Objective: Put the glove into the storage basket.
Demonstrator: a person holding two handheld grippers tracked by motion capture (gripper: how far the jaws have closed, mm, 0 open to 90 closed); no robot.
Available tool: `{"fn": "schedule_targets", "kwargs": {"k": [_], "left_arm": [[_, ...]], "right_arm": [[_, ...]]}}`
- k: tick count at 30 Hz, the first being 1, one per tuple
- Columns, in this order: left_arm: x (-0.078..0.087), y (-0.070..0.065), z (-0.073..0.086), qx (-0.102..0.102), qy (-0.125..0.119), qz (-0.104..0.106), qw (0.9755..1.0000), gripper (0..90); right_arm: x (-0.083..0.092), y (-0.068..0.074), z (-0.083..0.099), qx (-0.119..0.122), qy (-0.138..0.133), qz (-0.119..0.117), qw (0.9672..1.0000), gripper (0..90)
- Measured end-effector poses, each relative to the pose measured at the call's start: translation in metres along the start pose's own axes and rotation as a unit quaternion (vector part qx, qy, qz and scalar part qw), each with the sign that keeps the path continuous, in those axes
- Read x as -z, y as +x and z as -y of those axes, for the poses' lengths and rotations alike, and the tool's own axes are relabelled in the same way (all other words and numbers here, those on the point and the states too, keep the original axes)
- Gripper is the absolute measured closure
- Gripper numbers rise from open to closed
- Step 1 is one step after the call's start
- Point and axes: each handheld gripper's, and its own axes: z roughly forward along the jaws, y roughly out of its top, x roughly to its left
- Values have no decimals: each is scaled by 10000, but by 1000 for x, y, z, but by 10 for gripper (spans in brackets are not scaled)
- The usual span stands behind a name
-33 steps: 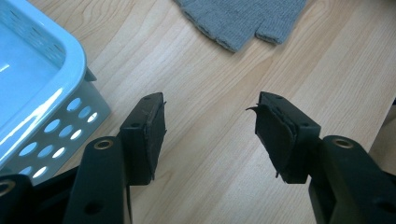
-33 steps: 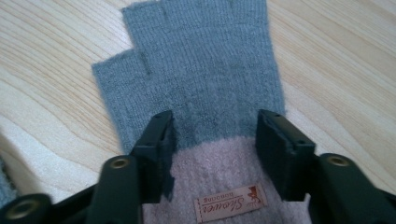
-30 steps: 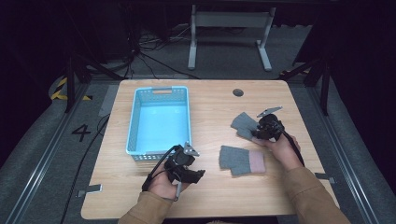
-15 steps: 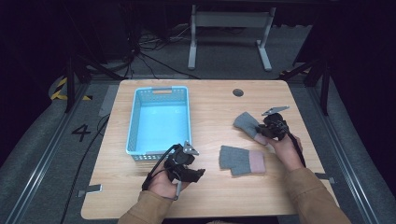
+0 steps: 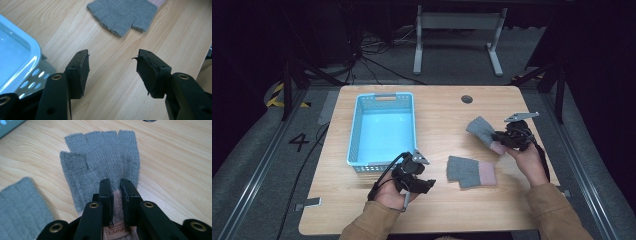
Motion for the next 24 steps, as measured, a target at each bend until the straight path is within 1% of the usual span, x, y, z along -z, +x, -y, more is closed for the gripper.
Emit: {"fn": "schedule_targets", "kwargs": {"k": [1,4,5,6,9,12,13,19,22,23,24], "left_arm": [[0,0,-1,-28,0,21,10000,440],[-1,0,-3,-26,2,41,10000,440],[-1,0,-3,-39,-12,45,10000,440],[-1,-1,-5,-55,-10,42,10000,440],[-1,-1,-7,-71,-14,69,9999,440],[-2,-1,-8,-94,-16,83,9999,440],[-2,-2,-9,-98,-14,89,9999,440],[-3,-2,-12,-157,-16,103,9998,439],[-3,-3,-14,-197,-20,108,9997,439],[-3,-3,-14,-202,-44,132,9997,439],[-3,-3,-16,-216,-89,162,9996,441]], "right_arm": [[6,1,0,18,-46,-33,10000,802],[14,3,-1,38,-112,-104,9999,802],[14,3,-1,38,-112,-104,9999,802],[20,5,-1,33,-149,-124,9998,801],[27,6,-2,32,-183,-205,9996,800],[32,7,-1,49,-203,-236,9995,800],[37,8,-1,63,-224,-271,9994,799],[46,11,0,61,-239,-365,9990,798],[52,15,1,167,-210,-454,9986,798],[52,15,1,167,-210,-454,9986,798],[55,18,1,235,-222,-472,9984,796]]}}
